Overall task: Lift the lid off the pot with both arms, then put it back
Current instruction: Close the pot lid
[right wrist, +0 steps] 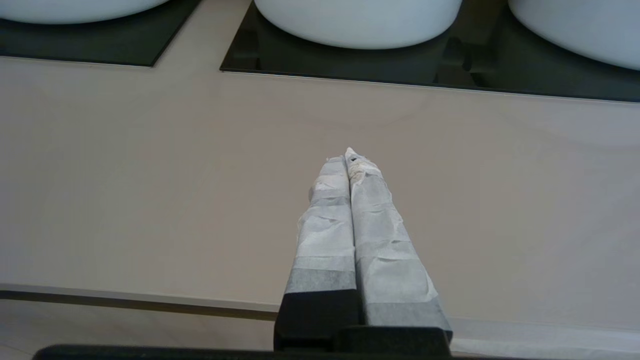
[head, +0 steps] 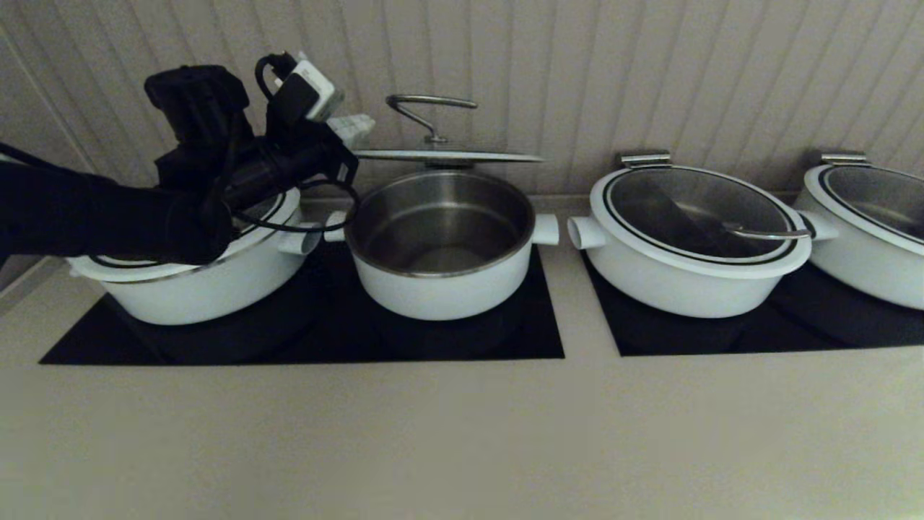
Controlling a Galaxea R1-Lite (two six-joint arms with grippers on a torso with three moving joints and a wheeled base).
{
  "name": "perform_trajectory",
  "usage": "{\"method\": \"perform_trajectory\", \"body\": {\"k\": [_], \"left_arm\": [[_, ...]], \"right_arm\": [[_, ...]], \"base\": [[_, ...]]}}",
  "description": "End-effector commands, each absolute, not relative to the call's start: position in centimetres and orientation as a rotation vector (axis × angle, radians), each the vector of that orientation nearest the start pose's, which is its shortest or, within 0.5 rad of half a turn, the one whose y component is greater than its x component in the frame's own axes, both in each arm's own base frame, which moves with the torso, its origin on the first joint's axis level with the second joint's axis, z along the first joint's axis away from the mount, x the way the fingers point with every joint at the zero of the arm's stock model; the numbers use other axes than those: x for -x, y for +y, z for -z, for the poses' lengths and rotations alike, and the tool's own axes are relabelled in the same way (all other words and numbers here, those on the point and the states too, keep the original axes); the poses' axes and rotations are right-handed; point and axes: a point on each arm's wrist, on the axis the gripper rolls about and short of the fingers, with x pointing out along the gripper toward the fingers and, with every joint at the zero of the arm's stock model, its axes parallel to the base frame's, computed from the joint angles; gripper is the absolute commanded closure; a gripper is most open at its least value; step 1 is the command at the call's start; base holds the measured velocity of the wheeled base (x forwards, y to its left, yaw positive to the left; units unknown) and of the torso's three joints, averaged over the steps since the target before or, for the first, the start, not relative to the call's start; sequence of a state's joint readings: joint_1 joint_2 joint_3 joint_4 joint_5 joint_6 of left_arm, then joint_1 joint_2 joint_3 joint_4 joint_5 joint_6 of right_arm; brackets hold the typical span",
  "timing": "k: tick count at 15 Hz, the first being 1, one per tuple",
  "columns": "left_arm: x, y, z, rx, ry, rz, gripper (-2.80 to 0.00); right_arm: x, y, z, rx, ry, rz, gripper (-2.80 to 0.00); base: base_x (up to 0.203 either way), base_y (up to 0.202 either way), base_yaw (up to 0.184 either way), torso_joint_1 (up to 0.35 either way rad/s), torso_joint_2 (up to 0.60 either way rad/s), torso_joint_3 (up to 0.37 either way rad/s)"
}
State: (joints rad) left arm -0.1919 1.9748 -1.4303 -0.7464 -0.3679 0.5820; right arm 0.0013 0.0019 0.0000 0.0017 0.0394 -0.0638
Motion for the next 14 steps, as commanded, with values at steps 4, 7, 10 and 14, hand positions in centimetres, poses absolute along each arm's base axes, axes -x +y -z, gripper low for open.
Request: {"method": "perform_trajectory", "body": {"k": [4,7,10,14], "left_arm": [[-38.7,-8.4,-26.2,-0.586,-0.353,0.488,0.0],[-38.2,-8.3,-25.7,-0.585,-0.333,0.495,0.0],[-37.9,-8.3,-25.4,-0.584,-0.321,0.5,0.0],[-37.5,-8.3,-24.2,-0.584,-0.337,0.498,0.0]], "right_arm": [[2.3,0.1,-7.5,0.064,0.002,-0.042,0.0],[2.3,0.1,-7.5,0.065,0.002,-0.042,0.0],[2.3,0.1,-7.5,0.064,0.002,-0.042,0.0],[2.3,0.1,-7.5,0.064,0.002,-0.042,0.0]], "base": [[0.0,0.0,0.0,0.0,0.0,0.0],[0.0,0.0,0.0,0.0,0.0,0.0],[0.0,0.0,0.0,0.0,0.0,0.0],[0.0,0.0,0.0,0.0,0.0,0.0]]}}
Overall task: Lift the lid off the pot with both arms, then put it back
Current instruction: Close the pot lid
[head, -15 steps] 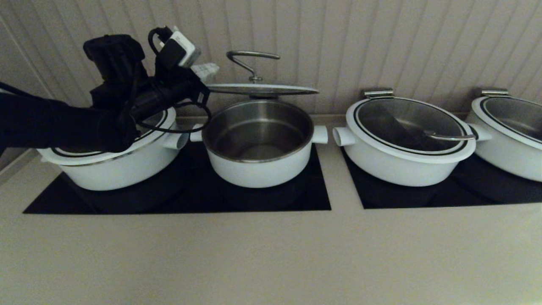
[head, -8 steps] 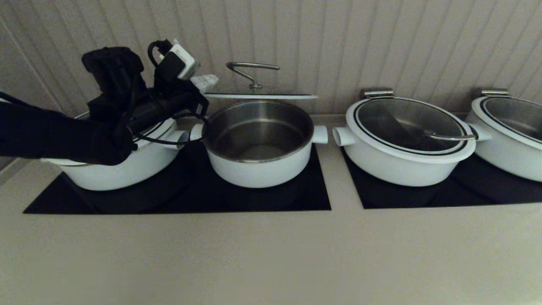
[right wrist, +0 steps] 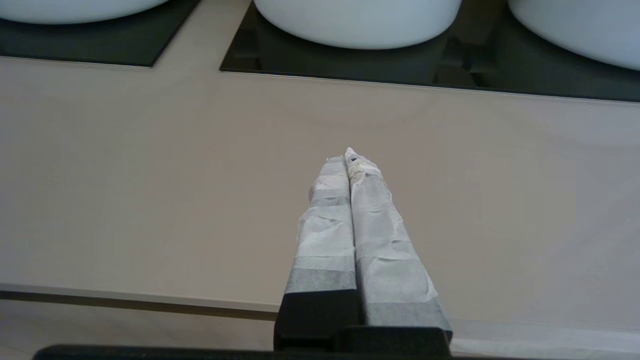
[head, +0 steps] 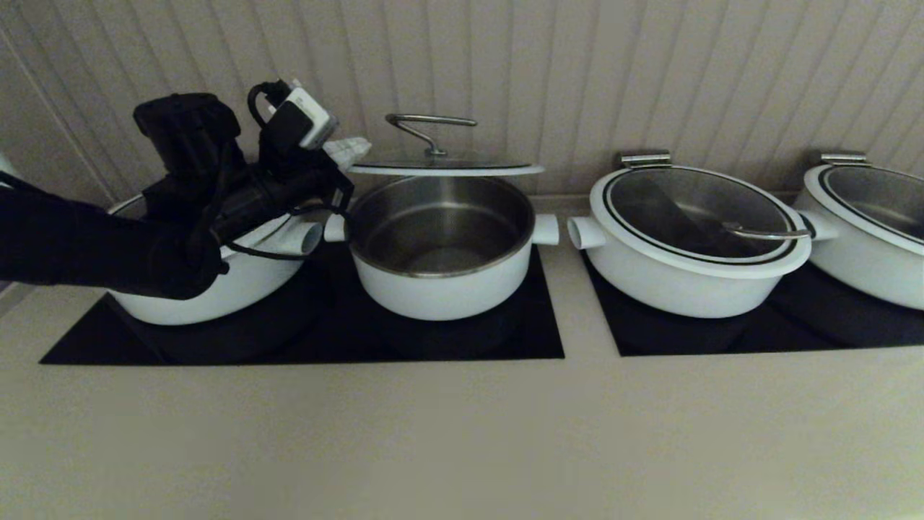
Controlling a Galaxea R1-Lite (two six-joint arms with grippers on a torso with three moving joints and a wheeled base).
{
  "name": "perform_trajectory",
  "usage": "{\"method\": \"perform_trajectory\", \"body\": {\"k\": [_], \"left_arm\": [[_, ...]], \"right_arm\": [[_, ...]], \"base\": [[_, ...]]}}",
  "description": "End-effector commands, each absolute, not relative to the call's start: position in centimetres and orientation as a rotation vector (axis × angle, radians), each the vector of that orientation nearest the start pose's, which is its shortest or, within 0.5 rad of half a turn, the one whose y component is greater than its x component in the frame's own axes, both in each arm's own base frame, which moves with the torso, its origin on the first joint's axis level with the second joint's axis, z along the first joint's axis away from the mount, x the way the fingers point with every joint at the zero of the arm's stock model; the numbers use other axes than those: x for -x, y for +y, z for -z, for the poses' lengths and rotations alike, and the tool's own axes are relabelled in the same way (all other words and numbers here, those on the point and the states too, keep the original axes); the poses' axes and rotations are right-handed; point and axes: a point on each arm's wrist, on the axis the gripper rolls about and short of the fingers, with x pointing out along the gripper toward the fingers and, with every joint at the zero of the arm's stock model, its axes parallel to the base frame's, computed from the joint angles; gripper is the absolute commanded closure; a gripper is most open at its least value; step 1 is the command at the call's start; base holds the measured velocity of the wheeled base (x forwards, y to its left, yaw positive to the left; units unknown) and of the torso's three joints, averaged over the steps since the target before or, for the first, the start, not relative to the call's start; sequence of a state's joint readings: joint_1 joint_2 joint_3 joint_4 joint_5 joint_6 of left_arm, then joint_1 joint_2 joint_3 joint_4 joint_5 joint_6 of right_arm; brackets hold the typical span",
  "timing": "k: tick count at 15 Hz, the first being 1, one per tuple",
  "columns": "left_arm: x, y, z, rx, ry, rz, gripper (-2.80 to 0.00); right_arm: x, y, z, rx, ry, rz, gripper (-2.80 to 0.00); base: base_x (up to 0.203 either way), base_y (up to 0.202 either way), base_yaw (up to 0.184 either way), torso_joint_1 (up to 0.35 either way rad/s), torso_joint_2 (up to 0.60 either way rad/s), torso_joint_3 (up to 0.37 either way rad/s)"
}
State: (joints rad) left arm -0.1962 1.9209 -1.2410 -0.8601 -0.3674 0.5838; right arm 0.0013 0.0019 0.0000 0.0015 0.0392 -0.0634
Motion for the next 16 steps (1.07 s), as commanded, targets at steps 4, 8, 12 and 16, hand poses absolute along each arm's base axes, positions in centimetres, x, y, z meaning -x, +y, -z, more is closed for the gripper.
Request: {"method": "perform_trajectory", "body": {"k": [4,8,12,16], "left_arm": [[-36.8,-8.3,-23.0,-0.582,-0.302,0.511,0.0],[-36.9,-8.4,-22.5,-0.581,-0.316,0.511,0.0],[-36.5,-8.5,-21.3,-0.58,-0.283,0.525,0.0],[-36.3,-8.7,-20.2,-0.579,-0.286,0.528,0.0]], "right_arm": [[2.3,0.1,-7.5,0.064,0.002,-0.042,0.0],[2.3,0.1,-7.5,0.064,0.002,-0.042,0.0],[2.3,0.1,-7.5,0.064,0.002,-0.042,0.0],[2.3,0.1,-7.5,0.064,0.002,-0.042,0.0]], "base": [[0.0,0.0,0.0,0.0,0.0,0.0],[0.0,0.0,0.0,0.0,0.0,0.0],[0.0,0.0,0.0,0.0,0.0,0.0],[0.0,0.0,0.0,0.0,0.0,0.0]]}}
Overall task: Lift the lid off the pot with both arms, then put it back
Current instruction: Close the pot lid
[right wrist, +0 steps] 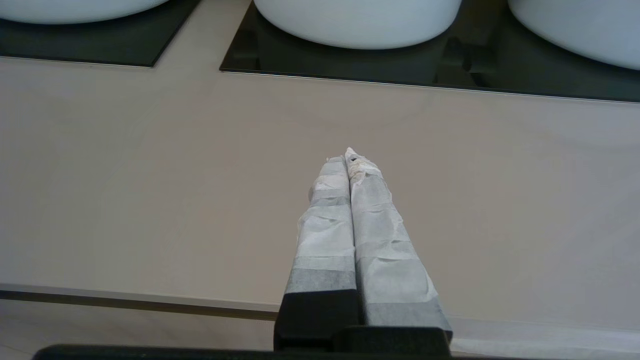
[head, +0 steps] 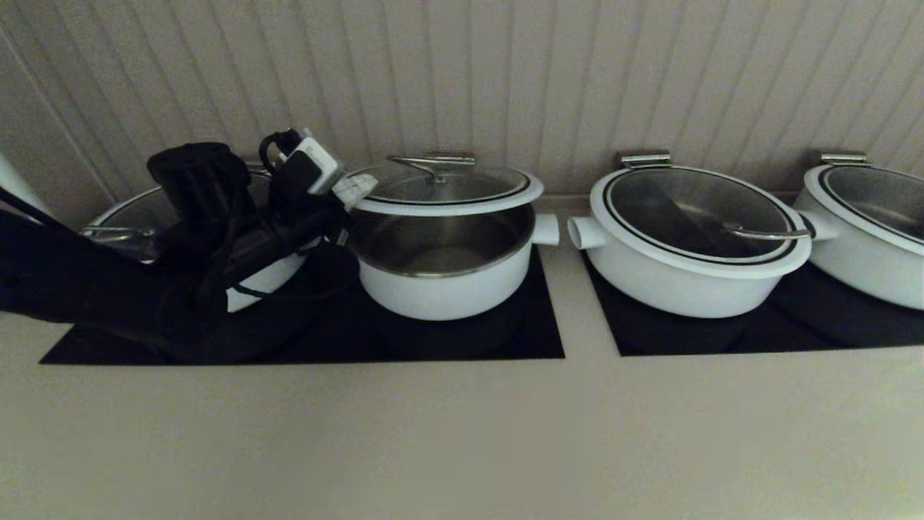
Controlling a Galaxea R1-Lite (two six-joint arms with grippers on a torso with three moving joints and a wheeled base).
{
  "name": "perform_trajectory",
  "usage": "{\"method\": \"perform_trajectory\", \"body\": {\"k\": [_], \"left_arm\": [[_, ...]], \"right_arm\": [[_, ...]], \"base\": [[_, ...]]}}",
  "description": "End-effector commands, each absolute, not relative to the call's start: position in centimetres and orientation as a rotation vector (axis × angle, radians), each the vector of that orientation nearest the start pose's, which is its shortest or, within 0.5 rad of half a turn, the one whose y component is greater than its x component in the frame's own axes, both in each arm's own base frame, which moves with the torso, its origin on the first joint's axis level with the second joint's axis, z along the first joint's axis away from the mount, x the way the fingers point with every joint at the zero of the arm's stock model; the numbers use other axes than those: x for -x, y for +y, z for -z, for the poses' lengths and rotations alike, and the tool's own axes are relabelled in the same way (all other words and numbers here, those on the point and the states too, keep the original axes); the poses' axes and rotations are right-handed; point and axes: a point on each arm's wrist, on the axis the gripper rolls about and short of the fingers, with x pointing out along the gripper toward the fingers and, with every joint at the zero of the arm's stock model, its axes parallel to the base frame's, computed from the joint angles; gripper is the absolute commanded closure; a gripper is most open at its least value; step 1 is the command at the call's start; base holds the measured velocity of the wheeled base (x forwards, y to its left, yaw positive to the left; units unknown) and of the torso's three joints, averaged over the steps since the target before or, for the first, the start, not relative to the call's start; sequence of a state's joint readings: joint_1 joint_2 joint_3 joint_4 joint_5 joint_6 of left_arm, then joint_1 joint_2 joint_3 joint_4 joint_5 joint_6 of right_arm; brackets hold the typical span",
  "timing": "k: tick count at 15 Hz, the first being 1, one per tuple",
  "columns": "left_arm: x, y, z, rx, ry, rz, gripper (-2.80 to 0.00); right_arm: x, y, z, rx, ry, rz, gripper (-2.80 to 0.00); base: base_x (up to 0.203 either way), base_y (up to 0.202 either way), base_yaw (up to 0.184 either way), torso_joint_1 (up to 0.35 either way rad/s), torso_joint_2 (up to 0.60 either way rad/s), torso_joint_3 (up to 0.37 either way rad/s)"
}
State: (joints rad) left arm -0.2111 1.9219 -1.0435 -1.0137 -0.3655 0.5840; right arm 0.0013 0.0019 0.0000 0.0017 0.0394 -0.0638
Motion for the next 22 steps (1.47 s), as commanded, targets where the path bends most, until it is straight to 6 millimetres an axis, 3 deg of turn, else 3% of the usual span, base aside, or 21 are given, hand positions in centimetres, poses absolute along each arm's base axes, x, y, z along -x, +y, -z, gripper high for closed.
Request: {"method": "perform_trajectory", "body": {"k": [1,14,22], "left_arm": [[-36.2,-8.8,-20.0,-0.579,-0.288,0.531,0.0],[-35.8,-8.9,-17.7,-0.577,-0.244,0.55,0.0],[-35.9,-10.1,-16.3,-0.574,-0.214,0.594,0.0]], "right_arm": [[2.3,0.1,-7.5,0.064,0.002,-0.042,0.0],[2.3,0.1,-7.5,0.064,0.002,-0.042,0.0],[2.3,0.1,-7.5,0.064,0.002,-0.042,0.0]], "base": [[0.0,0.0,0.0,0.0,0.0,0.0],[0.0,0.0,0.0,0.0,0.0,0.0],[0.0,0.0,0.0,0.0,0.0,0.0]]}}
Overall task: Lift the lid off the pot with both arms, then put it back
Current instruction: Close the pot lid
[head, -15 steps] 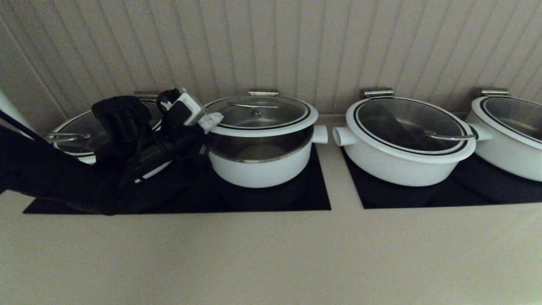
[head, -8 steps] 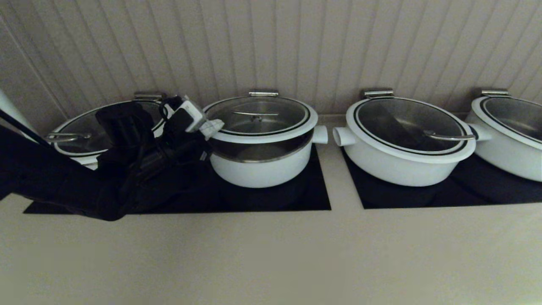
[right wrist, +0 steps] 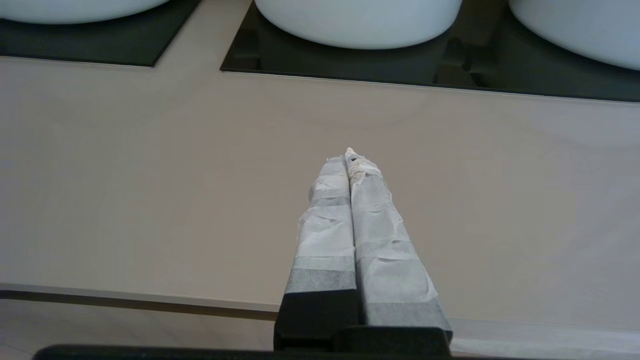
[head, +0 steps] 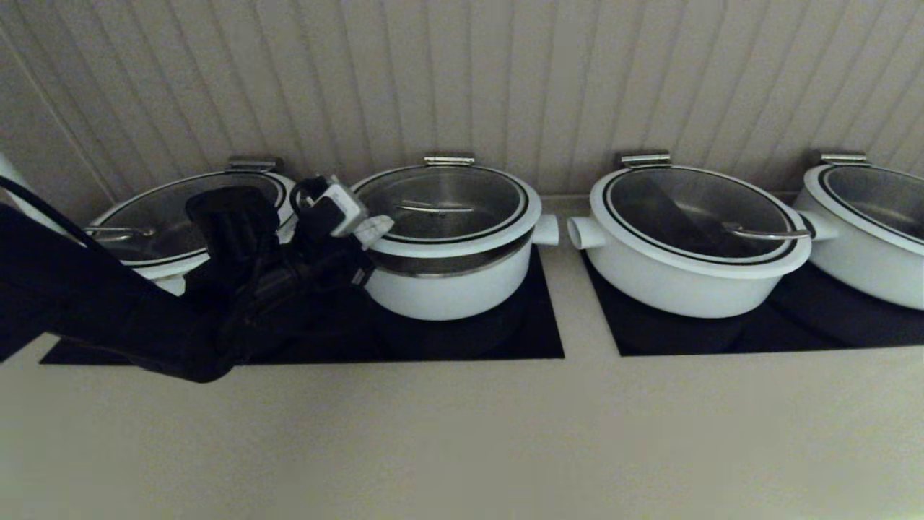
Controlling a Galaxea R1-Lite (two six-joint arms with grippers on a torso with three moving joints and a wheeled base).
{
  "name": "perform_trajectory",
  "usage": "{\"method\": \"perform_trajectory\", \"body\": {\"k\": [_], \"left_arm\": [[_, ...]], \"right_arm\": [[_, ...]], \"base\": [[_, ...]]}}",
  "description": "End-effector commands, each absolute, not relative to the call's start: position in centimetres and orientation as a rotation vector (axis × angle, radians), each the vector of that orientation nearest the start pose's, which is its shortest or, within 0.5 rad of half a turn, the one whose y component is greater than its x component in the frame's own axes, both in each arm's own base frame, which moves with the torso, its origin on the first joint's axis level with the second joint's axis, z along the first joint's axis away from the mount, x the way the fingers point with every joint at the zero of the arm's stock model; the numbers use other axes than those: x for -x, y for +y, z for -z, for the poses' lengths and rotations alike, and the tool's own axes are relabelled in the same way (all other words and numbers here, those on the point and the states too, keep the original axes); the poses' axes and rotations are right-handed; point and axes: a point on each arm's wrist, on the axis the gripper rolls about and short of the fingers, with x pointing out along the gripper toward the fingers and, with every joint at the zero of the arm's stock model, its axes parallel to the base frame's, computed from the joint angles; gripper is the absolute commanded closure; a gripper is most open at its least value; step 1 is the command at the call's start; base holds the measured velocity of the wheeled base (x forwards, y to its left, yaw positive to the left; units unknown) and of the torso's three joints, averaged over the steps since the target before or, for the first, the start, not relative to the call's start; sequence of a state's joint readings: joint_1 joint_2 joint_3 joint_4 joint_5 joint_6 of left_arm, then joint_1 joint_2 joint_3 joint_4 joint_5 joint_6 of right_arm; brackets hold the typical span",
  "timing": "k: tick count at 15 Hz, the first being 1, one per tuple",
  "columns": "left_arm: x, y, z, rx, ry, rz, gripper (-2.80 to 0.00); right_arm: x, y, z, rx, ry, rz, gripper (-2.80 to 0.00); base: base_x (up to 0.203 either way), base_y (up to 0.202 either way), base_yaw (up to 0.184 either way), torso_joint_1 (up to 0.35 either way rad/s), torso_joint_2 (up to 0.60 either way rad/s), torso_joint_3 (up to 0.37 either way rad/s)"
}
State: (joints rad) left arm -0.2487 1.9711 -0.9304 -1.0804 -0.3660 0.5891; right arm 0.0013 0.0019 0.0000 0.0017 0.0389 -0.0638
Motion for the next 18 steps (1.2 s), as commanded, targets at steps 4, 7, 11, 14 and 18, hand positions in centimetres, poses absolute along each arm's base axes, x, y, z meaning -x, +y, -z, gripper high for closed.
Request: {"method": "perform_trajectory", "body": {"k": [4,7,11,14,18], "left_arm": [[-35.6,-10.1,-15.4,-0.599,-0.19,0.603,0.0],[-35.5,-10.1,-15.2,-0.599,-0.181,0.606,0.0],[-35.1,-10.0,-14.6,-0.602,-0.158,0.614,0.0],[-34.7,-9.9,-14.3,-0.605,-0.143,0.619,0.0],[-34.5,-9.8,-14.0,-0.604,-0.131,0.622,0.0]], "right_arm": [[2.3,0.1,-7.5,0.064,0.002,-0.042,0.0],[2.3,0.1,-7.5,0.064,0.002,-0.042,0.0],[2.3,0.1,-7.5,0.064,0.002,-0.042,0.0],[2.3,0.1,-7.5,0.064,0.002,-0.042,0.0],[2.3,0.1,-7.5,0.064,0.002,-0.042,0.0]], "base": [[0.0,0.0,0.0,0.0,0.0,0.0],[0.0,0.0,0.0,0.0,0.0,0.0],[0.0,0.0,0.0,0.0,0.0,0.0],[0.0,0.0,0.0,0.0,0.0,0.0],[0.0,0.0,0.0,0.0,0.0,0.0]]}}
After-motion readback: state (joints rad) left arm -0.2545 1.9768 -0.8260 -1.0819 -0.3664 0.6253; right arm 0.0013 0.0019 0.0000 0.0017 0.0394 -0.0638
